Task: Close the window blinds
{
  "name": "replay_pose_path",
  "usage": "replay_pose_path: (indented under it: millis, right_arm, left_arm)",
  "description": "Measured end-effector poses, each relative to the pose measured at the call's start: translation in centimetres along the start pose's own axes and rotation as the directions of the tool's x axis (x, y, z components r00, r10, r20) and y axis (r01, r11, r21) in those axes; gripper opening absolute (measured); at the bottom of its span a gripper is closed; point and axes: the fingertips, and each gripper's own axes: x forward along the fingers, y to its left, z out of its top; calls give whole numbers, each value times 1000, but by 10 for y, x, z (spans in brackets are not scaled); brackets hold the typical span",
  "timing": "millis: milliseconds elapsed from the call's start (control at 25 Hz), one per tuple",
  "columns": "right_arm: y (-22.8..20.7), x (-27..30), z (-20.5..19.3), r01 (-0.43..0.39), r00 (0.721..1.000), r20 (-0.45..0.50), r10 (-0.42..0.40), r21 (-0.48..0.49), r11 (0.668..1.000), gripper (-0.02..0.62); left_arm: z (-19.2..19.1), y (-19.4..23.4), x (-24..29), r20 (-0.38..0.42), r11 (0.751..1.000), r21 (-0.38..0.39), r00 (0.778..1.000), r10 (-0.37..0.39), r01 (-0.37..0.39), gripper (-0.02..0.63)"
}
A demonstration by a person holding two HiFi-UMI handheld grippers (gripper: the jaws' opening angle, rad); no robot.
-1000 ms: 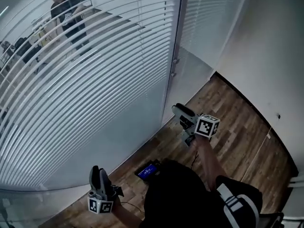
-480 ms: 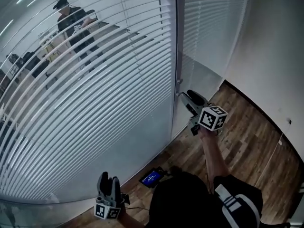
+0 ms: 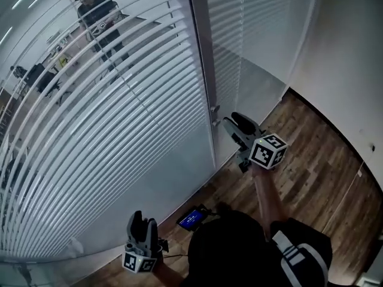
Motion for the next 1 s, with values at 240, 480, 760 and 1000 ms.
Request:
replay_pose_path:
  millis: [240, 480, 760, 1000]
  right_arm:
    - [-12, -93, 3, 48, 997, 50, -53, 96, 994, 181]
    - [-2, -190, 37, 144, 980, 111, -168, 198, 970, 181]
    - [-28, -293, 40, 150, 951, 226, -213, 266, 952, 181]
    - [-76, -330, 41, 70, 970, 195, -144, 344, 936, 176]
  left_arm:
    - [-34, -61, 37, -114, 968, -20, 961, -251, 251, 224]
    - [-32, -99, 102, -116, 899, -152, 895, -430, 412, 224]
    - [-75, -162, 107, -165, 858, -186, 846, -507, 478, 224]
    - [-104, -219, 159, -157, 877, -216, 872, -464, 428, 224]
